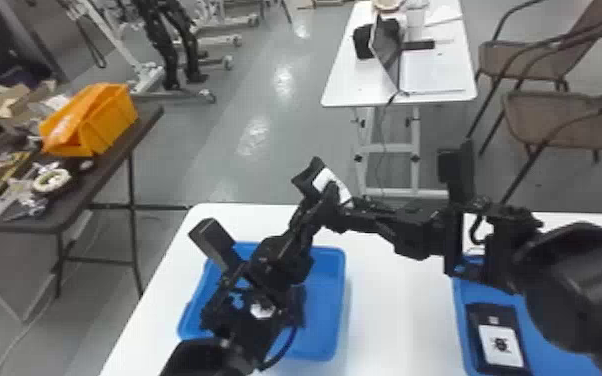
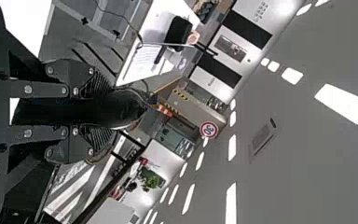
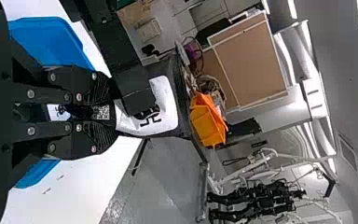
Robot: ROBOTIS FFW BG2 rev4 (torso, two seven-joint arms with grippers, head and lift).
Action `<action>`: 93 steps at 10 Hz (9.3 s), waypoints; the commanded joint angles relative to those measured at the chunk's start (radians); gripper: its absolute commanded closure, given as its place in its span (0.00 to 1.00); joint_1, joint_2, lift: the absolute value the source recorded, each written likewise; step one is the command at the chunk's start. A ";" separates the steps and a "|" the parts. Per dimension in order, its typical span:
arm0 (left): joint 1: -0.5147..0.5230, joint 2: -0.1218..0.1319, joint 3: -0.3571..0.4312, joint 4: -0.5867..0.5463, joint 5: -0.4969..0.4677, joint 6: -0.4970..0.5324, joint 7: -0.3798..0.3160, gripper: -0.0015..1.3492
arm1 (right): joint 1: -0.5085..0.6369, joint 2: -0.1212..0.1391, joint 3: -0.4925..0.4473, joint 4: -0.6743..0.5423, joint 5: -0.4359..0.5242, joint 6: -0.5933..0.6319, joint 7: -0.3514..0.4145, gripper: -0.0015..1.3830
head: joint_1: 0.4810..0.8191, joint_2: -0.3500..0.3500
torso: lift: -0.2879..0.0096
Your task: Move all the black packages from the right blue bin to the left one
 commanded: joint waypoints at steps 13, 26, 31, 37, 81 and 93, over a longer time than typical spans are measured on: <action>0.188 -0.084 0.281 -0.005 -0.851 0.029 -0.092 0.80 | 0.495 0.076 -0.423 -0.336 0.403 0.002 -0.046 0.09 | 0.63 0.88 | 0.83; 0.173 -0.084 0.342 -0.081 -0.667 -0.081 -0.146 0.09 | 0.693 0.144 -0.607 -0.422 0.372 0.166 -0.163 0.09 | 0.63 0.81 | 0.83; 0.173 -0.084 0.334 -0.080 -0.656 -0.072 -0.146 0.09 | 0.556 0.126 -0.604 -0.262 0.320 0.247 -0.152 0.09 | 0.63 0.75 | 0.83; 0.172 -0.084 0.334 -0.075 -0.648 -0.080 -0.146 0.09 | 0.519 0.136 -0.564 -0.170 0.293 0.252 -0.184 0.13 | 0.63 0.79 | 0.83; 0.099 -0.084 0.247 -0.100 -0.484 -0.103 0.020 0.91 | 0.280 0.063 -0.365 -0.192 0.236 -0.038 0.001 0.13 | 0.63 0.92 | 0.83; 0.244 -0.084 0.242 -0.023 -0.575 -0.168 0.064 0.02 | 0.507 0.113 -0.618 -0.412 0.256 -0.115 -0.129 0.15 | 0.63 0.73 | 0.83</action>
